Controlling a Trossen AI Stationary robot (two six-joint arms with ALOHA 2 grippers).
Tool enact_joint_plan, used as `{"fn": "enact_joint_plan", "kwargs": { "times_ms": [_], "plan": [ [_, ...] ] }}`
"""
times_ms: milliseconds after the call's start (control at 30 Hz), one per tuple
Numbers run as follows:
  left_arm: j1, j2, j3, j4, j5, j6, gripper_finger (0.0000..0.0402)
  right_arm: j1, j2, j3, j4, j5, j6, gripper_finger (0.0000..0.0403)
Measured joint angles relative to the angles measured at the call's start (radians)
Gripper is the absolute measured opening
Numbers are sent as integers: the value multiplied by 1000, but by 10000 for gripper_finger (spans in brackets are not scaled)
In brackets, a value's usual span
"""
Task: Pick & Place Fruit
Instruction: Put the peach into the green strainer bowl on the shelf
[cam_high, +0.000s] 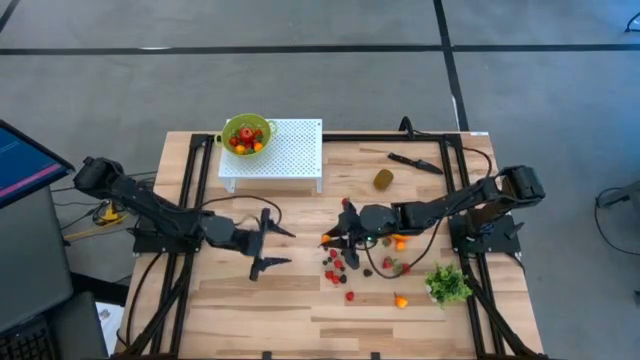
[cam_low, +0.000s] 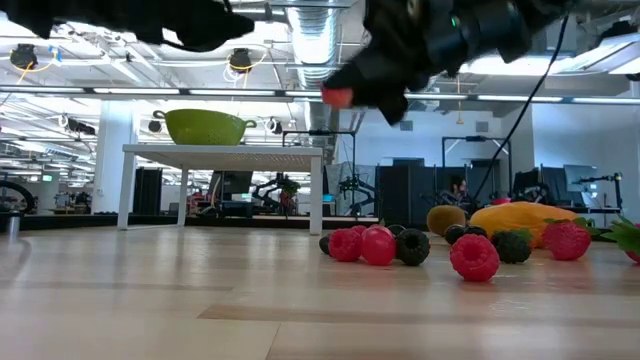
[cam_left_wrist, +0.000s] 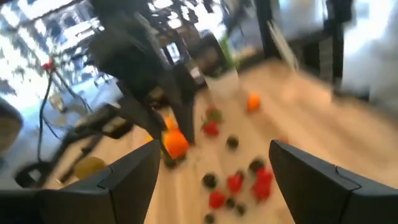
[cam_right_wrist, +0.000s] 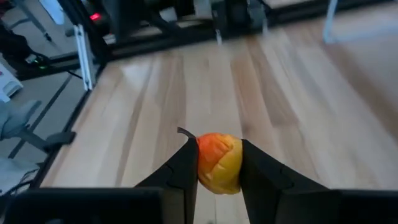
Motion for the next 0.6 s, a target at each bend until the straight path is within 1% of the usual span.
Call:
{"fn": "enact_joint_plan", "kwargs": {
  "times_ms": [33,133,200,233,367,600],
  "plan": [
    [-3,24,0,6,-17,59,294,0,0,15,-4,1,-15,87],
    [-11,86,-1,46,-110,248,294,-2,0,45,-6,1,-45,87],
    [-12,116,-1,80,-130,376,294,-2,0,56,-7,-2,-57,87],
    [-12,132,-1,96,-132,418,294,-2,0,60,-9,-3,-59,87],
    [-6,183,-1,235,-161,509,294,6,0,68,-8,-10,-64,87],
    [0,226,0,391,-170,691,294,13,0,68,36,-10,-66,87]
  ]
}}
